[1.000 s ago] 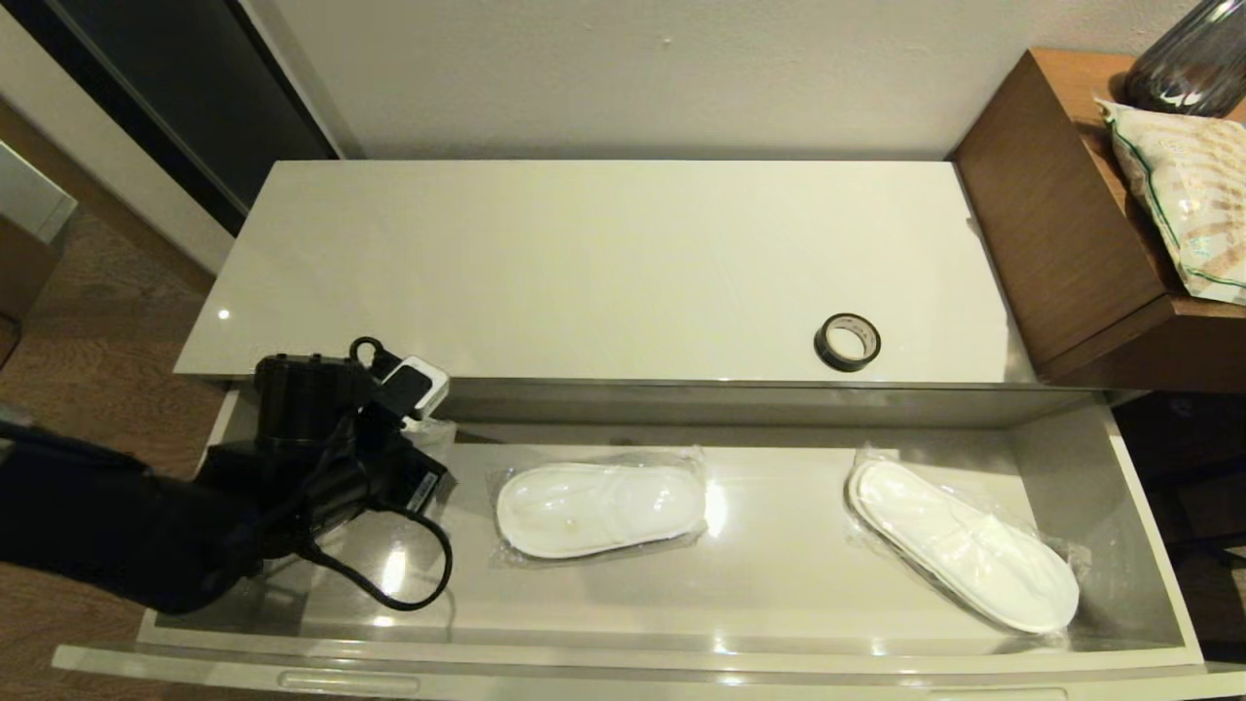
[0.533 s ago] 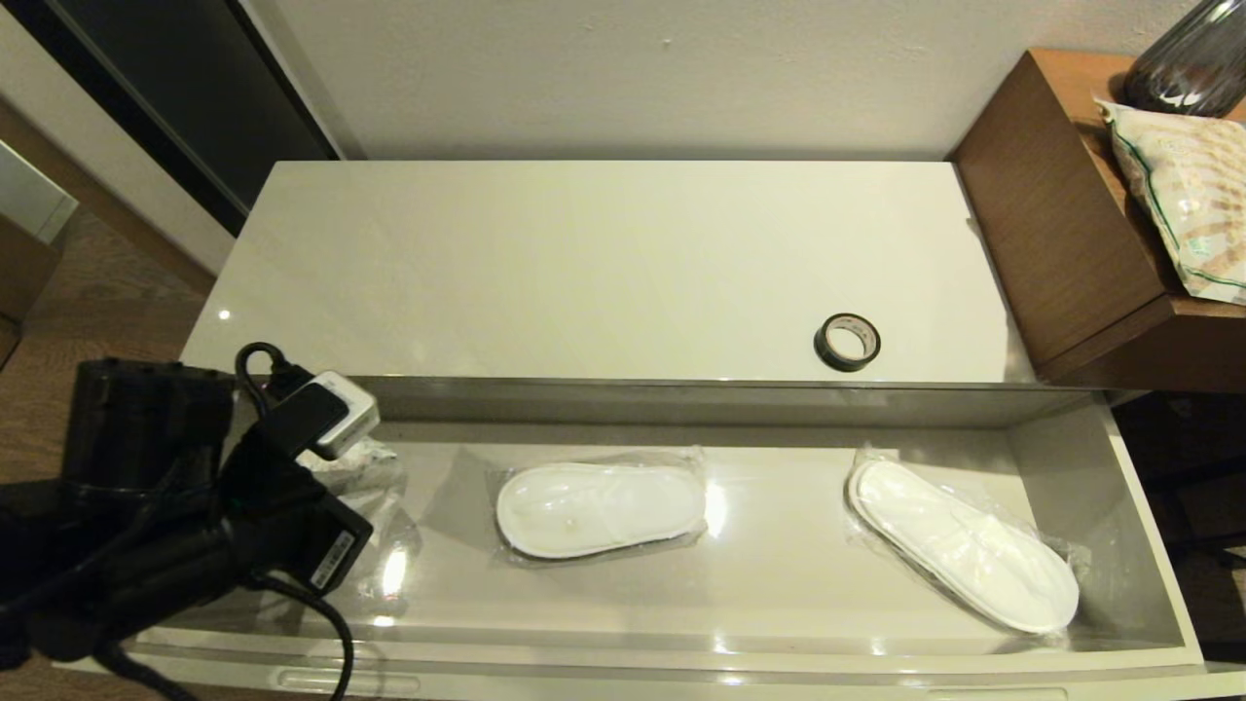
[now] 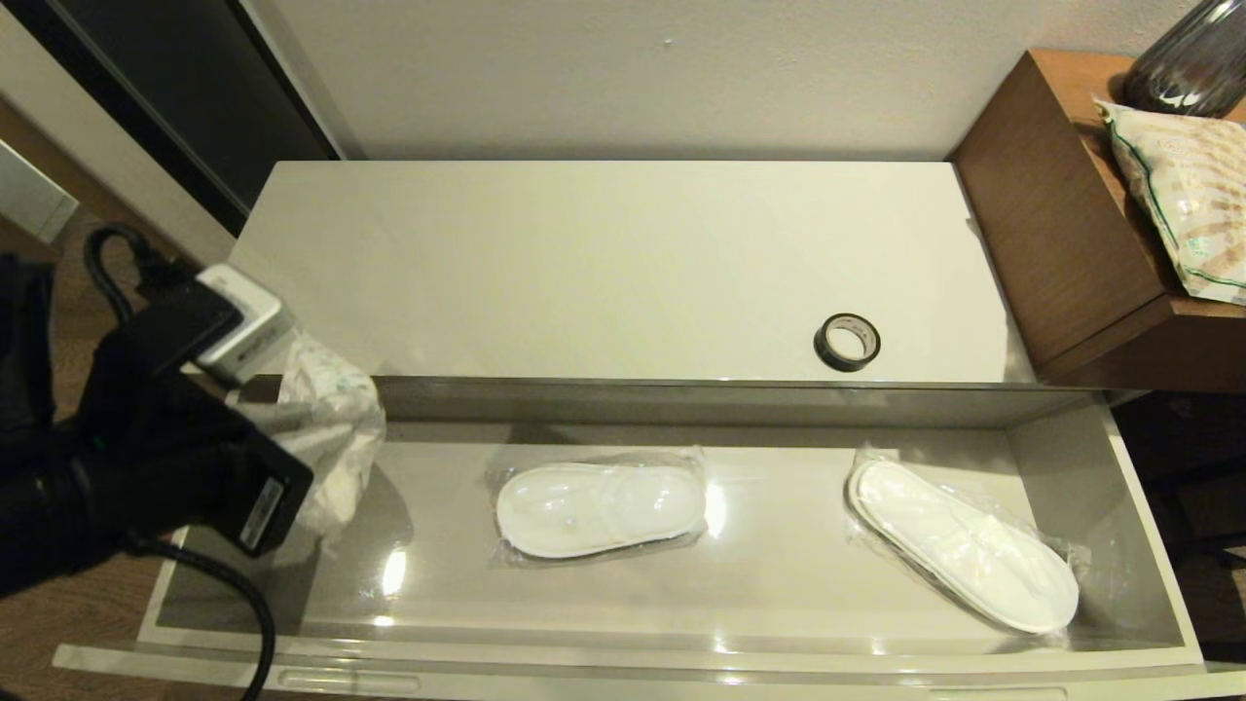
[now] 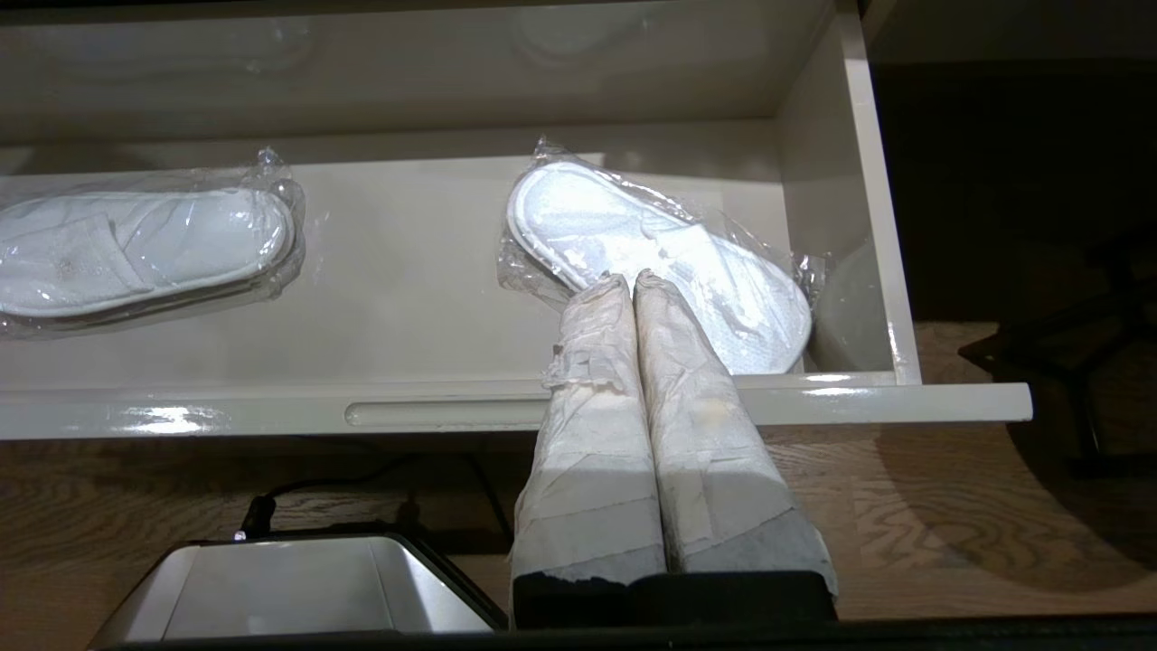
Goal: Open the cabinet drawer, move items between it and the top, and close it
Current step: Place the tissue on the table
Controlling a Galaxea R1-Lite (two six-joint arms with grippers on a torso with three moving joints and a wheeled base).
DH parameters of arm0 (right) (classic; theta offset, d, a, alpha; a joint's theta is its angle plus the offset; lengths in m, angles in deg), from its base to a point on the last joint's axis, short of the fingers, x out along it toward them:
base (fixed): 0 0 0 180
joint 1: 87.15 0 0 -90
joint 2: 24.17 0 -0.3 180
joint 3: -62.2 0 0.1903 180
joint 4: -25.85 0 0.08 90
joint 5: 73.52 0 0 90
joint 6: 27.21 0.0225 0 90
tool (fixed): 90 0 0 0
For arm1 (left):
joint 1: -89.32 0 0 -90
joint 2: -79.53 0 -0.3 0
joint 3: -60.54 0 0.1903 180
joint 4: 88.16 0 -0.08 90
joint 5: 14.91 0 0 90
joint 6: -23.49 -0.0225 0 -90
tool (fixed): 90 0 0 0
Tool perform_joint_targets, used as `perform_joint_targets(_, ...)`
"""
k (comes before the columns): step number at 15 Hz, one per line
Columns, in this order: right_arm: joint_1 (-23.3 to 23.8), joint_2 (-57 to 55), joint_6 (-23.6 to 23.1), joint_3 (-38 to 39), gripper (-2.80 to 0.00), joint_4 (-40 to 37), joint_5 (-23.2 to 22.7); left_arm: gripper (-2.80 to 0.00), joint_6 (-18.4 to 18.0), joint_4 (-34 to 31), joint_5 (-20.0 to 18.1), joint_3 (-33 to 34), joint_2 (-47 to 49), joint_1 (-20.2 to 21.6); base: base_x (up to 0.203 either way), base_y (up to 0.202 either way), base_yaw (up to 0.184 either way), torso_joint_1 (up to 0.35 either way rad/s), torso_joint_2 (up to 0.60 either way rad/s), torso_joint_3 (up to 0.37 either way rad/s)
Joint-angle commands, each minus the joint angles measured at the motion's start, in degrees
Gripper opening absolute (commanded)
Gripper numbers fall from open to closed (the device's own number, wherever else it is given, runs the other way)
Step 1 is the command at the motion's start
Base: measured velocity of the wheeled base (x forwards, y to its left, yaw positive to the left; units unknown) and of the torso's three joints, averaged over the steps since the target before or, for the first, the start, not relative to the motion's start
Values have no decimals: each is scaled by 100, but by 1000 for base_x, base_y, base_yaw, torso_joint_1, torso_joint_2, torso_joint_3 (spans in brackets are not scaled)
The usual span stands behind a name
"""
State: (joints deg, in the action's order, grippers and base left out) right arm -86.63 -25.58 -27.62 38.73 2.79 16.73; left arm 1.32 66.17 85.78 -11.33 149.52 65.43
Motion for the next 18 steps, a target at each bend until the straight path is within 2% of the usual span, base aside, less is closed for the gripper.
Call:
perform_joint_targets(1,0,-9,-3,1,-280,4,2,-280,134,5,164,-1213,993,-3,0,0,0,0,0,0)
perform_joint_targets(6,0,-9,-3,1,-280,4,2,-280,655,70,848,-3997,3350,-2,0,0,0,0,0,0)
perform_joint_targets(9,0,-9,-3,1,-280,4,2,-280,902,88,1555,-5422,4621,2,0,0,0,0,0,0)
perform_joint_targets(10,0,-9,-3,1,-280,4,2,-280,971,61,1722,-5638,4825,9,0,0,0,0,0,0)
perform_joint_targets(13,0,-9,-3,1,-280,4,-7,-280,1074,37,1955,-5636,4928,25,0,0,0,0,0,0)
perform_joint_targets(14,0,-9,-3,1,-280,4,2,0,1092,54,1955,-5636,4939,25,0,0,0,0,0,0)
perform_joint_targets(18,0,-9,-3,1,-280,4,-7,0,1171,116,1973,-5777,4999,16,0,0,0,0,0,0)
